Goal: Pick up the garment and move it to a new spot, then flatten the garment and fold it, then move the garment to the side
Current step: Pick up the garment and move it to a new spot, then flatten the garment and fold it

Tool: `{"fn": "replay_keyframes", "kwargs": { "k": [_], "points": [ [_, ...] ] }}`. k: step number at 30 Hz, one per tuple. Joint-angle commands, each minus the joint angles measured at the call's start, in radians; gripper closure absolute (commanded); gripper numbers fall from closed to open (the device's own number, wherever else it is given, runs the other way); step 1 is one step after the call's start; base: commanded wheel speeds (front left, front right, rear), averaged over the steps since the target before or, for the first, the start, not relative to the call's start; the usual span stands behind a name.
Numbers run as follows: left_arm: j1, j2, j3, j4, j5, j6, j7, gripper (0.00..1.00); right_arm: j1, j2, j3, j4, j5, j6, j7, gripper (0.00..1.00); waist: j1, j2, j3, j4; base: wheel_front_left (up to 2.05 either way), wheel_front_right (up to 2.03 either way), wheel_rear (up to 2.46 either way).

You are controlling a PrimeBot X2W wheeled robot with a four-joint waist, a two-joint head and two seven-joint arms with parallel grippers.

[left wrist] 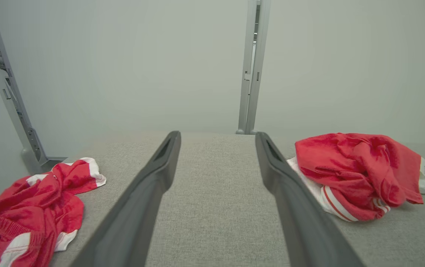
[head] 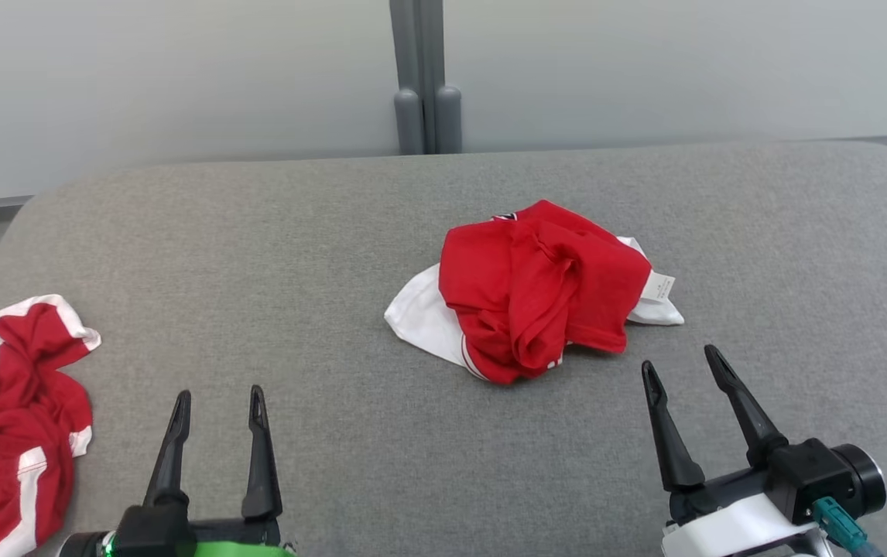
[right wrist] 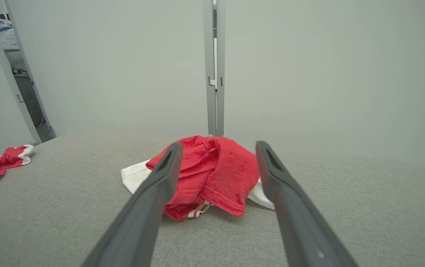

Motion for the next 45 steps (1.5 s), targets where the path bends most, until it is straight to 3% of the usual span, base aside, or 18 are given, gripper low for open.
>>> {"fn": "replay_keyframes", "kwargs": {
  "k": [1,13,31,35,41,45],
  "points": [
    [0.028,-0.002,-0.004,-0.017,0.037,-0.006,0.0,0.0,0.021,-0.002,0.0,0.003,-0.008,-0.002,-0.001,0.0,0.0,0.0,-0.044,0.043,0.0,0.0,0.0],
    [0.068,-0.001,-0.069,-0.034,0.07,0.061,0.0,0.0,0.04,-0.002,-0.003,0.015,-0.011,-0.002,-0.001,0.0,0.0,0.0,-0.064,0.045,0.0,0.0,0.0],
    [0.062,-0.002,-0.082,-0.006,0.064,0.049,0.0,0.0,0.045,0.0,-0.048,0.023,0.002,-0.002,-0.001,0.0,0.0,0.0,-0.071,0.054,0.0,0.0,0.0],
    [0.059,-0.002,-0.111,0.024,0.092,0.01,0.0,0.0,0.047,0.0,-0.064,0.024,-0.003,-0.002,-0.001,0.0,0.0,0.0,-0.069,0.046,0.0,0.0,0.0],
    [-0.018,-0.001,-0.229,0.179,0.113,-0.148,0.0,0.0,0.021,0.0,-0.116,0.021,-0.022,-0.002,-0.001,0.0,0.0,0.0,-0.035,0.008,0.0,0.0,0.0],
    [-0.123,-0.001,-0.339,0.301,0.112,-0.191,0.0,0.0,-0.008,0.001,-0.14,0.028,-0.022,-0.002,-0.001,0.0,0.0,0.0,0.013,-0.036,0.0,0.0,0.0]
  ]
}}
